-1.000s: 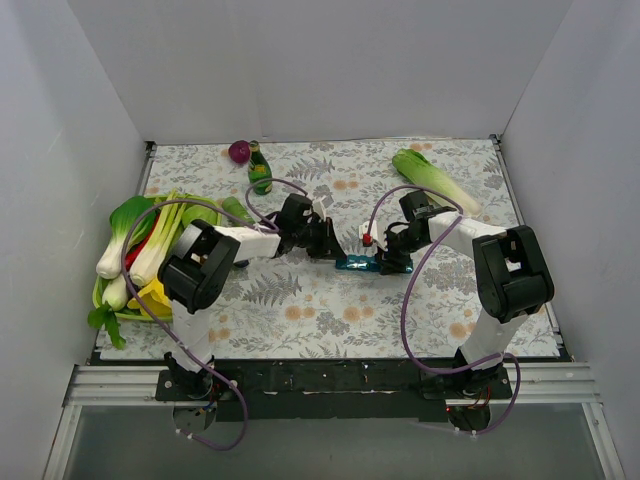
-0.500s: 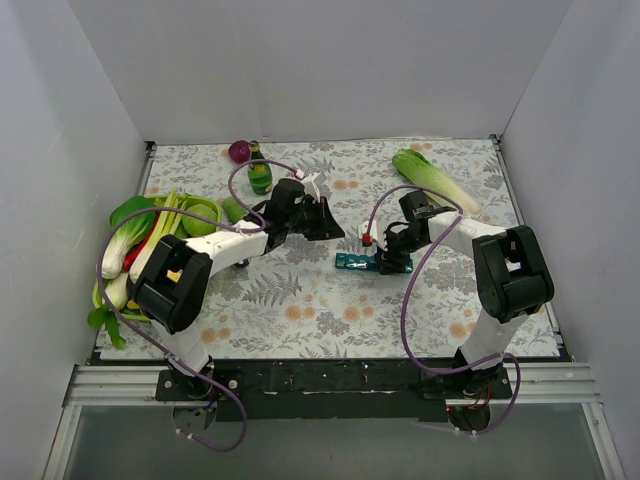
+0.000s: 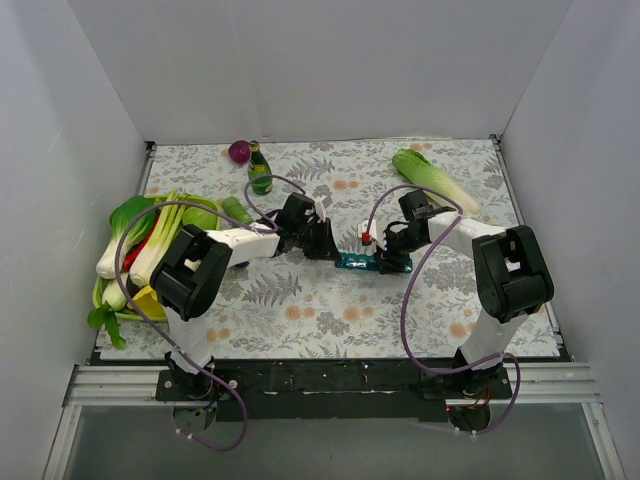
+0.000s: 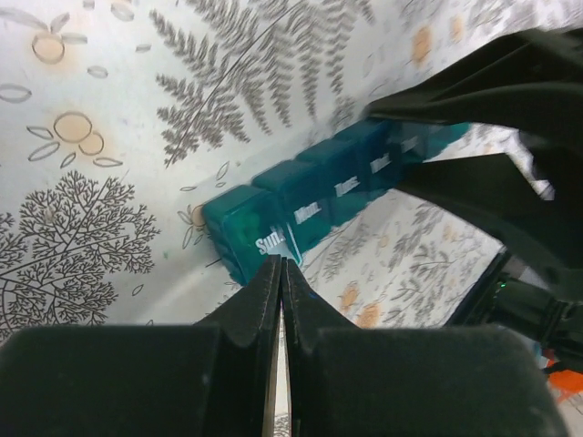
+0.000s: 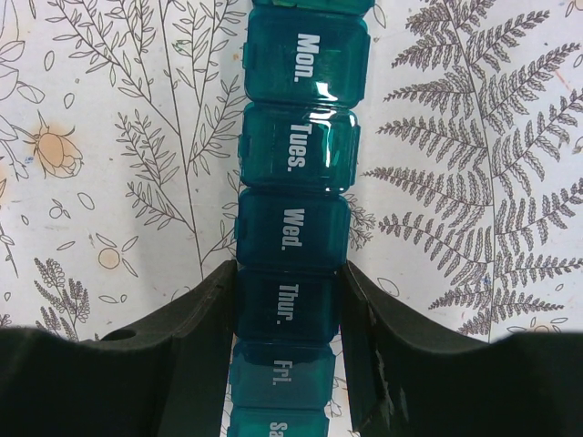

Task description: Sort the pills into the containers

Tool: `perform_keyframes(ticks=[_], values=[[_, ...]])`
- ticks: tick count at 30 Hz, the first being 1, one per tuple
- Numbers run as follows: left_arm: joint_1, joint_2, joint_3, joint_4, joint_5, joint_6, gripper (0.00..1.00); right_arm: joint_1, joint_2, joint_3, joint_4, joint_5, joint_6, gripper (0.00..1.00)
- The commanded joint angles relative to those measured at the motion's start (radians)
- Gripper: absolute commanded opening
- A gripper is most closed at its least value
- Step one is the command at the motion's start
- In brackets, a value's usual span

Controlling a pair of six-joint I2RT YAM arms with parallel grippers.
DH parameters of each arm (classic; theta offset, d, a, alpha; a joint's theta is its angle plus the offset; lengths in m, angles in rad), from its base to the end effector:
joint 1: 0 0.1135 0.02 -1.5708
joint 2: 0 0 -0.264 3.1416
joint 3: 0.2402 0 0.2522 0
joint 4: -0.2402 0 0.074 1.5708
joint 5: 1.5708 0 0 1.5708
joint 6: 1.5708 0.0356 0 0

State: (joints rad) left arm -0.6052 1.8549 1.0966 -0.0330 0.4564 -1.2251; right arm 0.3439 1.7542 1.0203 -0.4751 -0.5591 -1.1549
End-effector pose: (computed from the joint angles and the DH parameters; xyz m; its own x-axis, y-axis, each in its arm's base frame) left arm 0.3098 -0.2334 0.1667 -0.9184 -0.3916 0.0567 -0.2909 0.5711 -0.7676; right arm 0.3016 0.1281 0.1561 0.0674 -0.7996 -0.5968 -0.9923 0.0084 -0.1234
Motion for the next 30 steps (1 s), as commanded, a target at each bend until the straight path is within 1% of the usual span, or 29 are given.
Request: perform_keyframes(ticks=[1, 4, 9, 17, 24, 30], values=[[-0.027, 0.050, 0.045, -0.100, -0.019, 0.041, 0.00, 0.006, 0.057, -0.019, 0.003, 0.102, -0.005, 0.26], [-0.038, 0.084, 0.069, -0.159, -0.073, 0.045, 0.00, 0.007, 0.057, -0.019, 0.006, 0.105, 0.001, 0.26], [-0.039, 0.064, 0.075, -0.162, -0.104, 0.044, 0.00, 0.007, 0.057, -0.023, 0.009, 0.113, 0.000, 0.26], [-0.039, -0.028, 0.124, -0.139, -0.081, 0.033, 0.00, 0.007, 0.059, -0.025, 0.009, 0.111, 0.000, 0.26], [-0.039, -0.043, 0.154, -0.146, -0.070, 0.026, 0.00, 0.007, 0.060, -0.029, 0.013, 0.114, 0.000, 0.26], [-0.041, -0.037, 0.163, -0.174, -0.091, 0.042, 0.00, 0.007, 0.067, -0.025, 0.010, 0.117, 0.003, 0.26]])
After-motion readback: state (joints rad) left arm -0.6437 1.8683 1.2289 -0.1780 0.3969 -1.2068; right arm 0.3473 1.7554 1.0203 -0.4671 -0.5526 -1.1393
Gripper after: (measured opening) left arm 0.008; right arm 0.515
